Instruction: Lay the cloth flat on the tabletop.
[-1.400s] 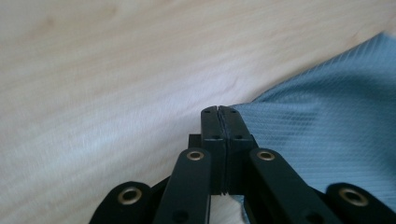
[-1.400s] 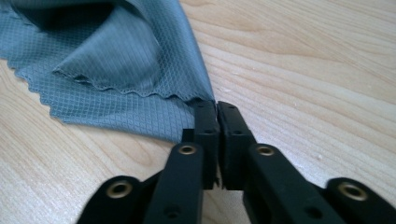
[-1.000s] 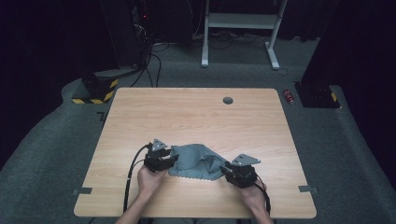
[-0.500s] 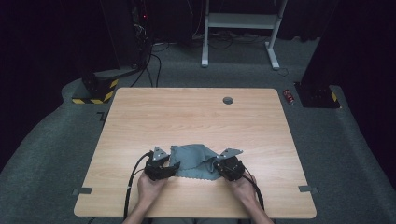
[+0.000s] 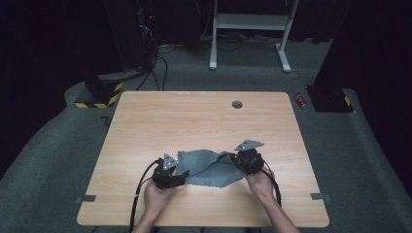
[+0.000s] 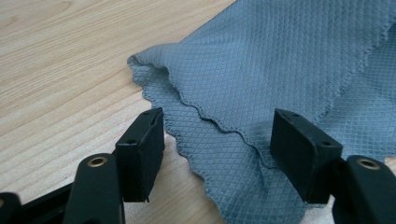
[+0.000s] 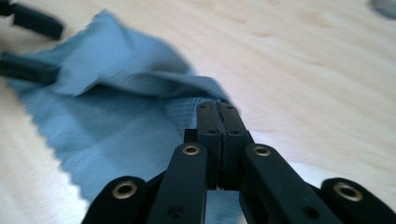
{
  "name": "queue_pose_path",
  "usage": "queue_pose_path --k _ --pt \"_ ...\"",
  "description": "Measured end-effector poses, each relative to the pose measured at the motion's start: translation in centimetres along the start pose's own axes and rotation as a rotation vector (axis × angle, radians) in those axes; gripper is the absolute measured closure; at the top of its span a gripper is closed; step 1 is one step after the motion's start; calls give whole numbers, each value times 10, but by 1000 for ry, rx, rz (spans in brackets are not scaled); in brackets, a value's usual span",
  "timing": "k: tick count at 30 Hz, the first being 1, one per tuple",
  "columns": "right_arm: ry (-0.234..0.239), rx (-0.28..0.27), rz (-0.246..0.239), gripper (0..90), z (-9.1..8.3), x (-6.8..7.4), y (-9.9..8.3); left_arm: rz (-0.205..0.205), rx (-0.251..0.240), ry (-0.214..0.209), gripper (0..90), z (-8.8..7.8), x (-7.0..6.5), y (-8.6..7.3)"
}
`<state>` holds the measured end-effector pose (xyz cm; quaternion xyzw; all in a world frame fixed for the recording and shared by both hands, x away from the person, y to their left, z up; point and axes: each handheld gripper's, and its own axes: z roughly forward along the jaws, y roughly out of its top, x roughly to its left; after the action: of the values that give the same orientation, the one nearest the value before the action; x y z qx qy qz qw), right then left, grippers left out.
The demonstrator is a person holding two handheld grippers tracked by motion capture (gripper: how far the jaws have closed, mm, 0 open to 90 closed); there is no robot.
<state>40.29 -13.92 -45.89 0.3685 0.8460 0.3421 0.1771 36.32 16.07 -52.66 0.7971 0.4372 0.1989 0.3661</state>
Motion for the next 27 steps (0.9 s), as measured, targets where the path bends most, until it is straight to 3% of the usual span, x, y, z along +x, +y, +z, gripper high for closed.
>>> queue_pose_path --k 6,10,11,18,19,23,24,26,27 --pt "-56 9 24 894 0 -20 9 -8 -1 -3 357 0 0 0" --pt "-87 59 51 893 18 -29 8 -8 -2 -5 354 0 0 0" --pt "-105 88 52 893 31 -33 6 -5 -1 -5 351 -1 0 -1" --pt "-140 129 78 883 54 -37 -2 -19 -6 -10 351 -2 0 -2" --pt "-145 142 84 846 58 -39 -5 -16 -11 -12 383 -3 0 -3" --pt "-130 104 124 815 51 -43 -6 -4 -36 -46 419 -6 -1 -4" --pt "-119 56 141 788 40 -43 -6 14 -55 -60 428 -8 -1 -5" --pt "-117 24 132 770 30 -40 -7 14 -60 -73 428 -9 -2 -4" --pt "-116 15 131 762 25 -37 -8 19 -65 -109 427 -11 -6 0"
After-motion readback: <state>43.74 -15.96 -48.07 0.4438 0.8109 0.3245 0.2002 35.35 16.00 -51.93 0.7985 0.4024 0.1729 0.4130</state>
